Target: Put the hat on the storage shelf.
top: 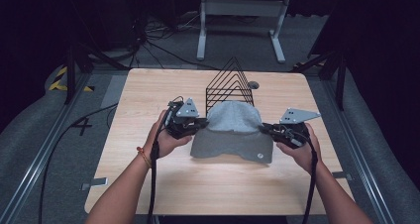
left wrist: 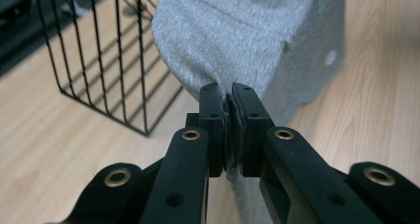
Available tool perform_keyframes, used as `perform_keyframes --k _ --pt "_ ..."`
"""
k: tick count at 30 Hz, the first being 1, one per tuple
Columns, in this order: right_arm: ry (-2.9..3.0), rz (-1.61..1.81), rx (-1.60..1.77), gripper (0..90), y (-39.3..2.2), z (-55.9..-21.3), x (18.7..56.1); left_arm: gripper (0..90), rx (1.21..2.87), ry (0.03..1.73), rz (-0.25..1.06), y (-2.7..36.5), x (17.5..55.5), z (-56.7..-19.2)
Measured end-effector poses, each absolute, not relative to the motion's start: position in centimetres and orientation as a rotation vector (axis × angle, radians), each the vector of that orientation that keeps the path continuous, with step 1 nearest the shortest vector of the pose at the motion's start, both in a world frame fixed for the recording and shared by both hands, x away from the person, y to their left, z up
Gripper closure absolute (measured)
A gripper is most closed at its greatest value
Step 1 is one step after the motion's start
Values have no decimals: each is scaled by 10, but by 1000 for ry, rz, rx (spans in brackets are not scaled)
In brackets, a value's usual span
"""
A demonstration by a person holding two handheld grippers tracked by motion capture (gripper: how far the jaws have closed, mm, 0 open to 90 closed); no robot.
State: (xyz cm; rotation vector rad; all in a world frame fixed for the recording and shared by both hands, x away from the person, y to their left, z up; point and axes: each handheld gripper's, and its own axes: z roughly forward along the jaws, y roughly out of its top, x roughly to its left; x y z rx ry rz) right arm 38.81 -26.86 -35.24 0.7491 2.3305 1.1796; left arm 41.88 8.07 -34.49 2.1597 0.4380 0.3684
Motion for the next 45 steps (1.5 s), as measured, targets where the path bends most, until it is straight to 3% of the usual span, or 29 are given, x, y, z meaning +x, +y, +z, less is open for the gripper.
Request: perform_keyframes --k 25,45 --pt "2119 1231 729 851 -287 -238 409 847 2008 354 508 60 450 -231" --pt "2048 1215 742 852 -280 -186 465 847 1954 420 565 59 495 -191"
